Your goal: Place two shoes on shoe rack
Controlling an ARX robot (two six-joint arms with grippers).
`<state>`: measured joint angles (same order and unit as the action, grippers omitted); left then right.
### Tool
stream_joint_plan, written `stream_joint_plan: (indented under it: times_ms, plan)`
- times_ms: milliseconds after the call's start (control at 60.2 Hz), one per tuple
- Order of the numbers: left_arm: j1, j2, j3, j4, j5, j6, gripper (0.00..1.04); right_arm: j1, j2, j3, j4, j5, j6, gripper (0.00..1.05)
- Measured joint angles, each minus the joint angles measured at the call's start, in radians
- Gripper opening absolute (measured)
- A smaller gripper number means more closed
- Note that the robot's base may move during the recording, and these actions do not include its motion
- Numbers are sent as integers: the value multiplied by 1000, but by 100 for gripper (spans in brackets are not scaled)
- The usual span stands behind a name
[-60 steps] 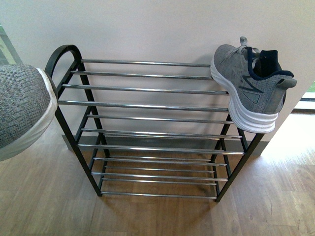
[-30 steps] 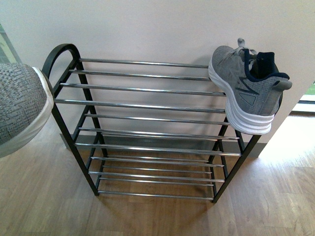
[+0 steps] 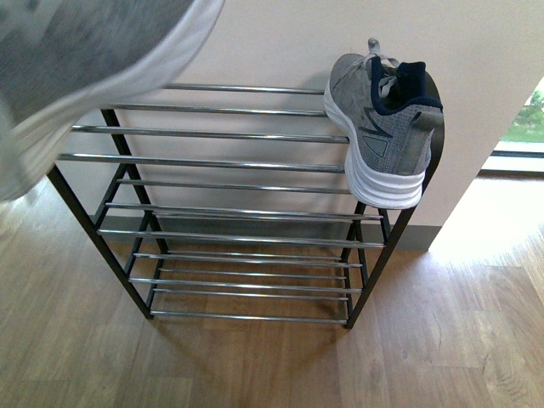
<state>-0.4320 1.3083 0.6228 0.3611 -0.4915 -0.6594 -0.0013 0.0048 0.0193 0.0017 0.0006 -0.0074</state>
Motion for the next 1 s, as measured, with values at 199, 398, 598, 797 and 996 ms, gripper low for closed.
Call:
stream_joint_plan:
  times_ms: [199,398,598,797,996]
  plan:
    - [31,408,312,-171,-19,-397,2,0,0,0,0,0,0,95]
    - [14,622,593,-387,51,-555,2,0,0,0,0,0,0,95]
    - [-12,735,803,-496,135,-607,2,0,0,0,0,0,0,95]
    - [-129,840,1006,-632,298,-506,2,0,0,0,0,0,0,95]
    - [-169,866,1070,-662,381,-375,2,0,0,0,0,0,0,95]
